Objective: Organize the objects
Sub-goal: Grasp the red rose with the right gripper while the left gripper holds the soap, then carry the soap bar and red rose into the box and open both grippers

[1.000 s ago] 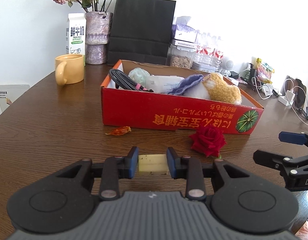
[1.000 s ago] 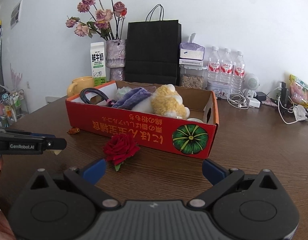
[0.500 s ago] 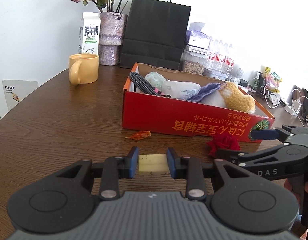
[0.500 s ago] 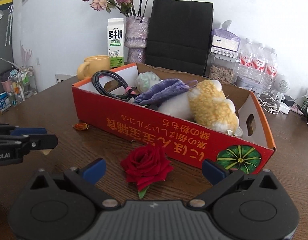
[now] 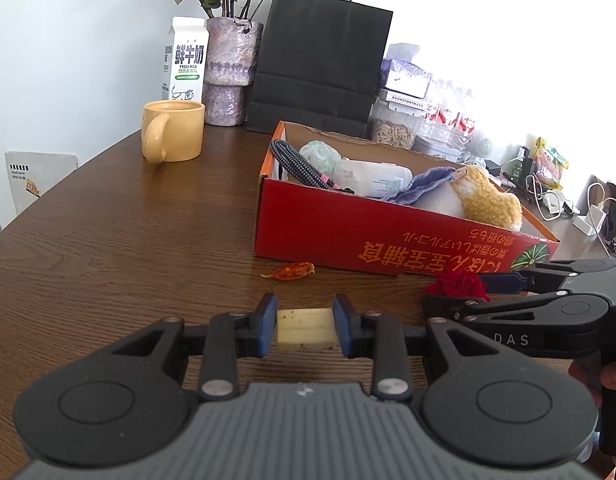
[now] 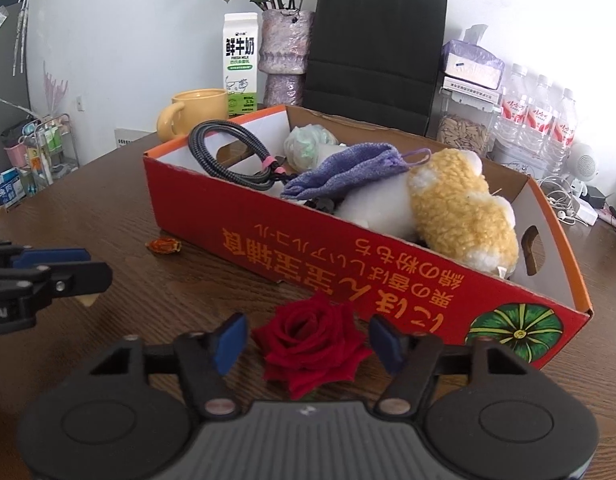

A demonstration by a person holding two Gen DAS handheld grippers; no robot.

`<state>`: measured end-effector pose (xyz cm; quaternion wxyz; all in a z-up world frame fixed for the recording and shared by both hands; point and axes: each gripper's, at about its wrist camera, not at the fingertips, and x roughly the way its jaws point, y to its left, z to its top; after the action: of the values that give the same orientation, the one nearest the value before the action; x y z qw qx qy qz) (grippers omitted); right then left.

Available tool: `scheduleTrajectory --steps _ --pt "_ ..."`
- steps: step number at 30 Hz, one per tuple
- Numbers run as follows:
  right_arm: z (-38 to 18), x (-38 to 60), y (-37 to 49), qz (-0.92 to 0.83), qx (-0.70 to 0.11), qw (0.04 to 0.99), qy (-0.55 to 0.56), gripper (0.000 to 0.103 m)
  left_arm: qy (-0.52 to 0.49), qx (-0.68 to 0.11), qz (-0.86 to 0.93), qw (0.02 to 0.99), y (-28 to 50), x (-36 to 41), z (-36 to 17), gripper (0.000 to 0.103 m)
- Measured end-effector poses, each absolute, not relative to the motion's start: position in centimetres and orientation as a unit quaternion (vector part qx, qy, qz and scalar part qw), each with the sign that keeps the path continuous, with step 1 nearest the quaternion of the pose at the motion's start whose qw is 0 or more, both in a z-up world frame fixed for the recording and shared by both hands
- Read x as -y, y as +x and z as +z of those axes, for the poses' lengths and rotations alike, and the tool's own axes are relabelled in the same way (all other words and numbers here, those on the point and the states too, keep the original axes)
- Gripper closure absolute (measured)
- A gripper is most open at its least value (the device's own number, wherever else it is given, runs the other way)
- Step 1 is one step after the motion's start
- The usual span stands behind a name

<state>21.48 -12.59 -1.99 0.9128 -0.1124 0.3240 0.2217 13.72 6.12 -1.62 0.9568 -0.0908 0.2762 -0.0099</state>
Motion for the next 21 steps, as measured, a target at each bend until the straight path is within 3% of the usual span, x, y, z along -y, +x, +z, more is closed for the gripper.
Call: scheduleTrajectory --steps 6,21 --pt "-1.7 12.7 21.0 0.230 -0.312 0.915 -0.111 0.062 -0.090 -0.275 -0.011 0.957 13.8 -5.8 -1.6 0.071" --pt "1.5 15.5 19.0 0.251 -0.255 0.931 -0.076 0.066 -0.078 -0.244 -0.025 0.966 14.9 -4.2 1.0 0.071"
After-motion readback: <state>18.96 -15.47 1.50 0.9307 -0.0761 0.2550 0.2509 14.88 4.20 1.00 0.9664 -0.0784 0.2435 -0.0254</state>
